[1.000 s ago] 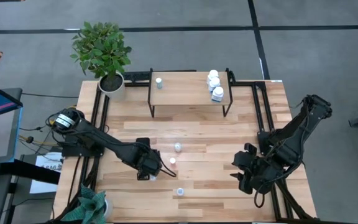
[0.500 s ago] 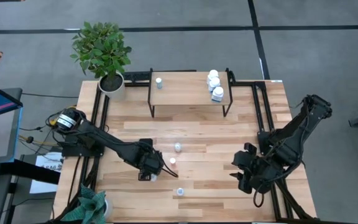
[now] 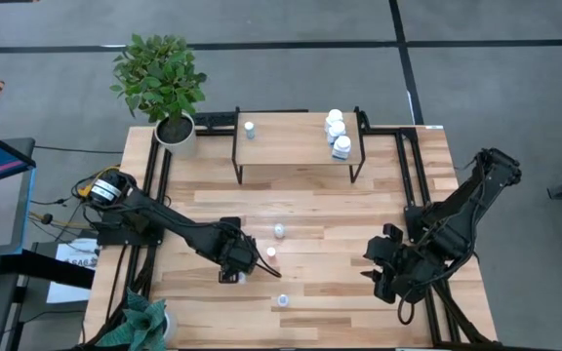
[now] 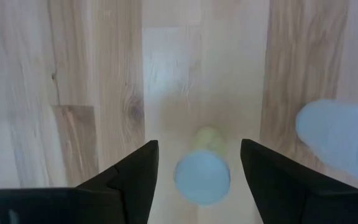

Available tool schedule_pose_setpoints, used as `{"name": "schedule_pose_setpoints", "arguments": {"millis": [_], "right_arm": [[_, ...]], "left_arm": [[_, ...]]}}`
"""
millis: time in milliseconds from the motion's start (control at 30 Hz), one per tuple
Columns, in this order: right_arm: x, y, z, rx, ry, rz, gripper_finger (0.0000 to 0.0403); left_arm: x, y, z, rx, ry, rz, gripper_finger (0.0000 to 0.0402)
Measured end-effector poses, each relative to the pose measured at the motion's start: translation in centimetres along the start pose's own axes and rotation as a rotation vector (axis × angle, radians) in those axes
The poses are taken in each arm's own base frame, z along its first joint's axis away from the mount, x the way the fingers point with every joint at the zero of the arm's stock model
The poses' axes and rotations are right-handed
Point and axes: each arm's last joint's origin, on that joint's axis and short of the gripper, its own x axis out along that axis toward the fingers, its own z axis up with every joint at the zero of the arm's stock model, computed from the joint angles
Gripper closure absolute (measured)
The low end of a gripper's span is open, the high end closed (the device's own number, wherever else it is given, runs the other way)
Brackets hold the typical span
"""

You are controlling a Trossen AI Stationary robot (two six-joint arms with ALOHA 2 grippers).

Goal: Pick and place medicine bottles onto shelf by color
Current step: Put the yellow pill bottle on the shelf

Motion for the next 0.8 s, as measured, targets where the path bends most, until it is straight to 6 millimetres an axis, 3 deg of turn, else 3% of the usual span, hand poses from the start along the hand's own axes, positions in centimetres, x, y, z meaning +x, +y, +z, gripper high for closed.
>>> {"name": "schedule_pose_setpoints", "arguments": {"millis": [800], "right_arm": [[0.01,0.0,0.0,0.0,0.0,0.0,0.0163]], "left_arm": [[0.0,-0.1,-0.04,-0.006,0.013,-0.031,0.0187]]}}
